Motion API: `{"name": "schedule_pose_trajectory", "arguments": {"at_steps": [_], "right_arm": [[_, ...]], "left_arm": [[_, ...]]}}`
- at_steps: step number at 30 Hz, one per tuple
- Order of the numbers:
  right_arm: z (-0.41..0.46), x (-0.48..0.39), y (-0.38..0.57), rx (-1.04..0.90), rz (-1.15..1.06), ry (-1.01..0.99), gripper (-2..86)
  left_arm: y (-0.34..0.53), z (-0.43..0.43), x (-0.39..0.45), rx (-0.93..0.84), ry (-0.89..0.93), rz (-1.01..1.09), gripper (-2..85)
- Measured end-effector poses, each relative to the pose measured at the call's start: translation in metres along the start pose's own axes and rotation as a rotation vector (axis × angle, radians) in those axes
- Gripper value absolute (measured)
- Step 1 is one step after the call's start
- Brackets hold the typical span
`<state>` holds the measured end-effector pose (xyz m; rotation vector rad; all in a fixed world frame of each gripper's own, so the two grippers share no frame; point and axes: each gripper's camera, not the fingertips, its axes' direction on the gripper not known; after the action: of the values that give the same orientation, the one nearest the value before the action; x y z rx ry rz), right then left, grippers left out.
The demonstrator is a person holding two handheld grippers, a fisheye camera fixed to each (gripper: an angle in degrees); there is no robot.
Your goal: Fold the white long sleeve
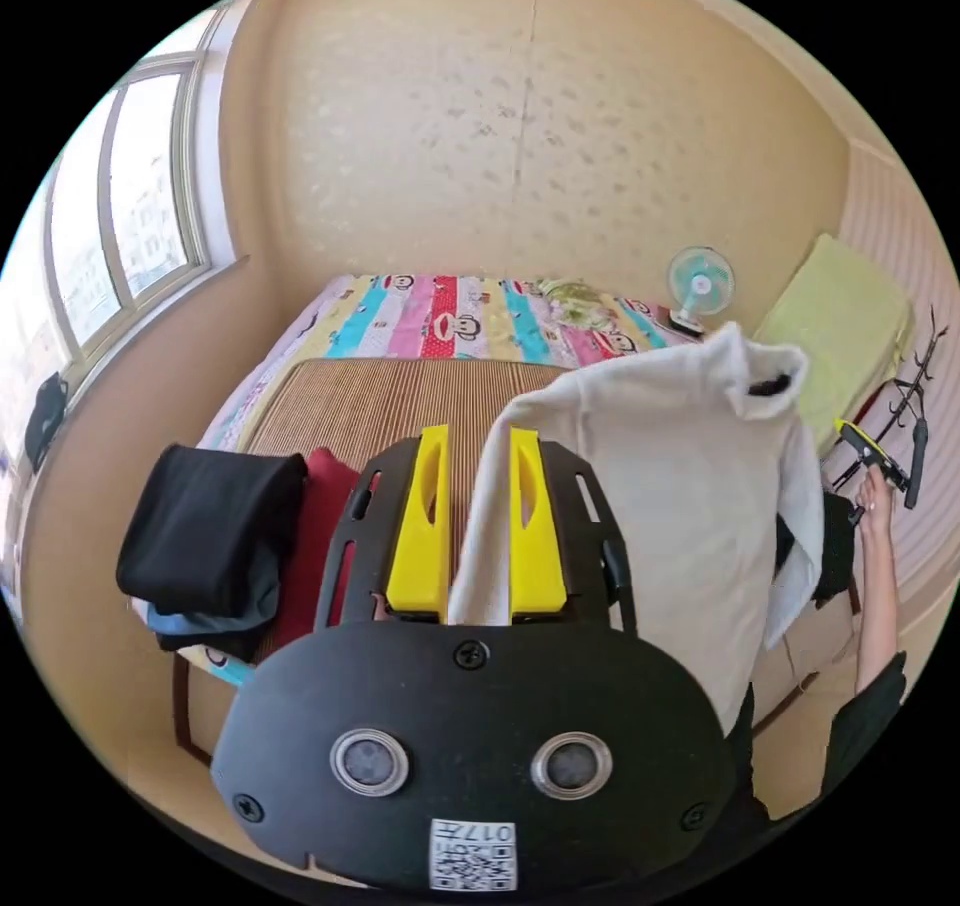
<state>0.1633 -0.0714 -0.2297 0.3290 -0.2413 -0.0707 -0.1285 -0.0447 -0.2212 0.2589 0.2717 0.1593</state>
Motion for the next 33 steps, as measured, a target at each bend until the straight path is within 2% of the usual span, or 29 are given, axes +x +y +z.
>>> {"name": "schedule_pose_trajectory", "arguments": {"at_steps": [3, 6, 7, 9, 12, 15, 17, 19, 21, 22, 23, 24, 27, 28, 31, 33], "right_arm": [[0.027, -0.01, 0.061, -0.051, -0.095, -0.152, 11.5], [0.069, -0.002, 0.132, -0.193, -0.066, -0.058, 12.8], [0.077, 0.014, 0.161, -0.221, 0.021, -0.032, 12.7], [0.077, 0.045, 0.201, -0.231, 0.172, -0.12, 12.6], [0.071, 0.106, 0.247, -0.178, 0.46, -0.347, 13.3], [0.074, 0.185, 0.27, -0.052, 0.833, -0.631, 14.9], [0.091, 0.243, 0.285, 0.09, 1.139, -0.929, 15.3], [0.11, 0.273, 0.288, 0.098, 1.314, -1.038, 13.7], [0.132, 0.295, 0.286, -0.013, 1.433, -1.006, 8.9], [0.14, 0.303, 0.289, -0.094, 1.531, -0.958, 3.6], [0.138, 0.307, 0.287, -0.117, 1.586, -0.958, 2.9], [0.133, 0.308, 0.28, -0.114, 1.572, -0.953, 2.5], [0.073, 0.299, 0.212, 0.006, 1.239, -0.804, 2.4], [0.047, 0.287, 0.184, 0.106, 1.099, -0.745, 2.7], [0.009, 0.225, 0.113, 0.284, 0.766, -0.571, 3.5], [0.001, 0.162, 0.076, 0.352, 0.566, -0.534, 4.0]], "left_arm": [[0.06, 0.034, 0.015, -0.044, 0.135, 0.053, 9.8], [0.123, 0.074, 0.042, -0.151, 0.256, 0.103, 10.4], [0.135, 0.08, 0.047, -0.174, 0.274, 0.106, 10.5], [0.179, 0.101, 0.059, -0.242, 0.338, 0.082, 10.8], [0.216, 0.117, 0.059, -0.278, 0.392, 0.036, 11.0], [0.239, 0.137, 0.051, -0.35, 0.344, -0.012, 11.1], [0.247, 0.131, 0.039, -0.313, 0.369, -0.065, 10.6], [0.251, 0.128, 0.028, -0.336, 0.401, -0.108, 10.7], [0.259, 0.124, 0.014, -0.32, 0.41, -0.138, 10.8], [0.261, 0.124, 0.01, -0.32, 0.406, -0.138, 10.6], [0.264, 0.125, 0.003, -0.327, 0.398, -0.129, 9.9], [0.267, 0.124, -0.004, -0.328, 0.386, -0.12, 8.9], [0.274, 0.114, -0.029, -0.325, 0.412, -0.167, 8.3], [0.275, 0.111, -0.034, -0.324, 0.419, -0.18, 8.6], [0.284, 0.088, -0.059, -0.297, 0.394, -0.23, 11.1], [0.291, 0.066, -0.08, -0.269, 0.37, -0.262, 11.9]]}}
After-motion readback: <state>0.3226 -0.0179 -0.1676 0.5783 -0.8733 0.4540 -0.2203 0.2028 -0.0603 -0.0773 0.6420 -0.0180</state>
